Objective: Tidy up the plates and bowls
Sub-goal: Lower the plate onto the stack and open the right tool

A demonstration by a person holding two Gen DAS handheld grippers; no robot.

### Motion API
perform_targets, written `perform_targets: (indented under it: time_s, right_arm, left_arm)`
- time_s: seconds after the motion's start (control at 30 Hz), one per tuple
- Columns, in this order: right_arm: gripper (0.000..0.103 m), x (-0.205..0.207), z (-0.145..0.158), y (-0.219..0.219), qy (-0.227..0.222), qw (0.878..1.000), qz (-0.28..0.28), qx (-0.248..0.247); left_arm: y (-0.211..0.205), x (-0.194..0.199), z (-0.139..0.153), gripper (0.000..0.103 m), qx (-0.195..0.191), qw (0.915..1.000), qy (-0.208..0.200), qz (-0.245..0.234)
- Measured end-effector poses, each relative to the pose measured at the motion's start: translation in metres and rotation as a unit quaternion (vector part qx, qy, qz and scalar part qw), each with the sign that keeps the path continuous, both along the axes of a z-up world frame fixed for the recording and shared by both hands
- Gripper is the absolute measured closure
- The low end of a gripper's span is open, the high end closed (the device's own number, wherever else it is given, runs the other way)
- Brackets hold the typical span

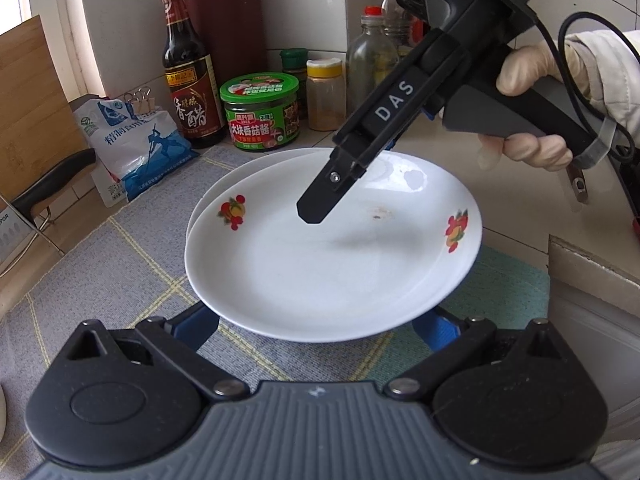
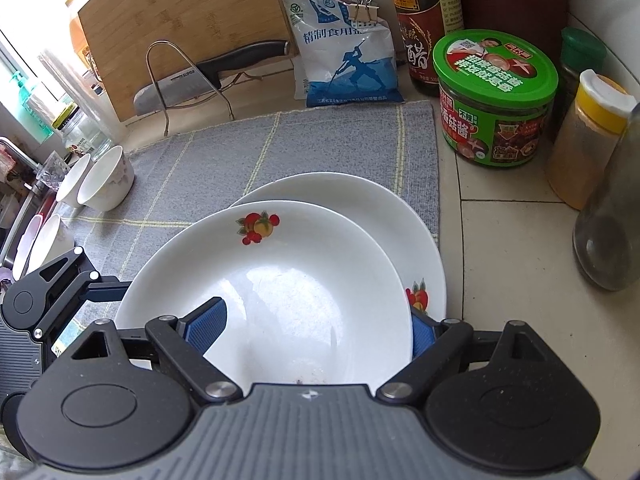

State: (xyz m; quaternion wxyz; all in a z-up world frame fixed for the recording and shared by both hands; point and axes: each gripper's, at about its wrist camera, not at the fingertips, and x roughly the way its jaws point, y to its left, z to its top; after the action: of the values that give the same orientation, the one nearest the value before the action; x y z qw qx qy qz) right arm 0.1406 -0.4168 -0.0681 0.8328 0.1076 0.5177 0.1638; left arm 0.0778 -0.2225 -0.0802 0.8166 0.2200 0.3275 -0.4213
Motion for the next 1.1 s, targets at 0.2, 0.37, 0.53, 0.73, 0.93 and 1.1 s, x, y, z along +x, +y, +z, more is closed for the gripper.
perform_targets:
  time_s: [0.2, 0.37, 0.53, 0.73, 0.93, 1.1]
  right_arm:
    - [0.009, -0.002, 0.0, -0.001, 0.003, 1.0, -0.001, -0.003]
    - [0.009, -0.006, 0.001, -0.004, 0.003, 1.0, -0.004, 0.0]
    - [0.009, -0.011, 0.005, -0.004, 0.002, 1.0, -0.005, -0.003]
    - [0.009, -0.018, 0.01, -0.005, 0.0, 1.0, -0.008, -0.003]
    - [0.009, -0.024, 0.014, -0.005, -0.003, 1.0, -0.012, -0.008]
    - [0.009, -0.028, 0.017, 0.0, -0.004, 1.0, -0.01, -0.023]
  left_arm:
    - [0.0, 0.007, -0.002, 0.001, 0.002, 1.0, 0.003, 0.004]
    - [-0.001, 0.01, -0.005, 0.001, 0.006, 1.0, -0.001, 0.001]
    - [-0.001, 0.014, -0.006, 0.002, 0.005, 1.0, 0.002, 0.002]
    - [-0.002, 0.017, -0.007, 0.001, 0.005, 1.0, 0.005, 0.002]
    - [-0.003, 0.019, -0.009, 0.001, 0.005, 0.9999, 0.011, -0.001]
    - [-0.003, 0.018, -0.008, 0.001, 0.003, 0.9999, 0.011, 0.0]
